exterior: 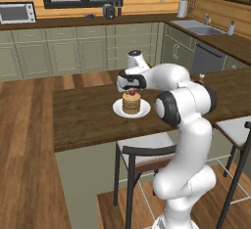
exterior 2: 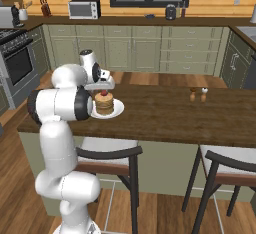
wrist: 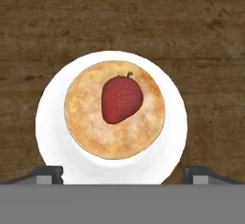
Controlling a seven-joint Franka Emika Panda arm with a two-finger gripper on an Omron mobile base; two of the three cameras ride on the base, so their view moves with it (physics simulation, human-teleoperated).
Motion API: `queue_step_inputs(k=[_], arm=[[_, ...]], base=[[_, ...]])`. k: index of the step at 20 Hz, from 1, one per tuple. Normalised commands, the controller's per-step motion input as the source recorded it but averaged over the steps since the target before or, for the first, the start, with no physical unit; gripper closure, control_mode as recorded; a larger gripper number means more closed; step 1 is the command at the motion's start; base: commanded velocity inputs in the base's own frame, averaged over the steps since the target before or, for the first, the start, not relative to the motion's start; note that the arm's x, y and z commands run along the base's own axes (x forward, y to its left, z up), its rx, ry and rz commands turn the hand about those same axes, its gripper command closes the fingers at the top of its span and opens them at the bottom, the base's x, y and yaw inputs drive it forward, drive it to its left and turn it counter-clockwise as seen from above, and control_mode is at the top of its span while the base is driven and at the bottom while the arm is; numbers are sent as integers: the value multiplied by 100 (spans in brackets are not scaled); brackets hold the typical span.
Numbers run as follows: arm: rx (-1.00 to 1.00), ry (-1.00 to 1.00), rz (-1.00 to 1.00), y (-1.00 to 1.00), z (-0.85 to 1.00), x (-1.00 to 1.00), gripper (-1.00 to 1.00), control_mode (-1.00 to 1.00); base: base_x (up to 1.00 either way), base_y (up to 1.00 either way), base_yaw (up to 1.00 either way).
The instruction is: Take the strawberry from the fridge and place it on top of the pancake, located on the dining counter.
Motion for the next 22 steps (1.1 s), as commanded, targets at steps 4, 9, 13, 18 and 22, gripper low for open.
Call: queue_step_inputs(k=[4, 9, 13, 18, 22], arm=[[0, 0, 0, 30, 6, -100, -100, -100], [0, -1, 0, 18, 24, -100, -100, -100], [-5, -9, 0, 23, 77, -100, -100, -100], [-20, -7, 0, 53, 100, -96, -100, -100], [-21, -2, 0, 58, 69, -97, -100, -100]], base=[[0, 0, 0], [0, 0, 0], [0, 0, 0], [0, 0, 0], [0, 0, 0]])
